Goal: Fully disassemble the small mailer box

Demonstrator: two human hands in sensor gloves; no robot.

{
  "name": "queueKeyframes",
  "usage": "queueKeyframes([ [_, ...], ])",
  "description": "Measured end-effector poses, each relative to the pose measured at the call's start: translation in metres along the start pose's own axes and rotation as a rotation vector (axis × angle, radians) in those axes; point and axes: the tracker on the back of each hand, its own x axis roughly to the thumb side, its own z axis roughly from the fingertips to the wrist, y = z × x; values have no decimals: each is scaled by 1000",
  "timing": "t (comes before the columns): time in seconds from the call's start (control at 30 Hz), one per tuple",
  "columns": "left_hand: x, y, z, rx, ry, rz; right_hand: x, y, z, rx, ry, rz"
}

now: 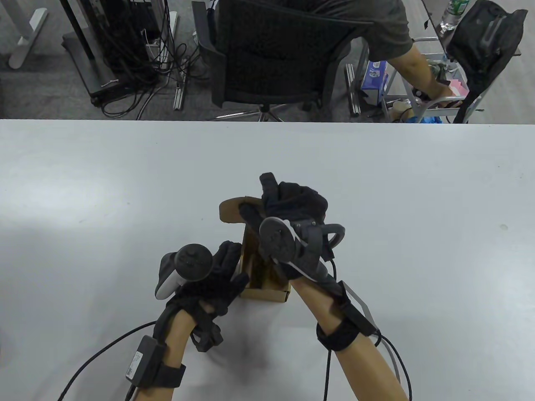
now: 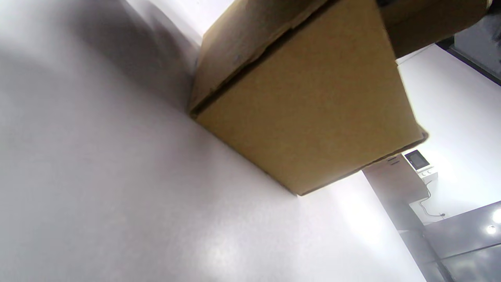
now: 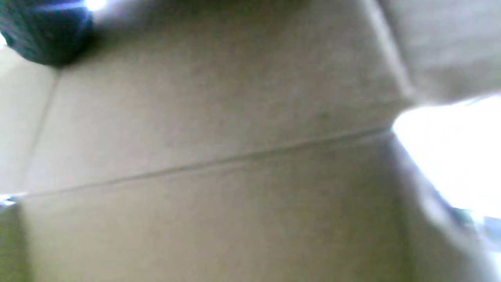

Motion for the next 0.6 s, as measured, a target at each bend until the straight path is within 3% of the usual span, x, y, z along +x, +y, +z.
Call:
queueKeyframes([
  [0.13,1,0,0,-1,-1,-2,-7,-5,-33,-99,96,136],
  [0.23,0,0,1,-4,4,-4,-15,-9,-50,-54,95,289],
  [0.33,1,0,1,-11,6,-4,-20,-12,-45,-18,96,192],
  [0.53,1,0,1,-14,14,0,-12,7,-34,145,-43,110],
  [0.6,1,0,1,-13,13,-5,-4,24,-28,286,-69,109],
])
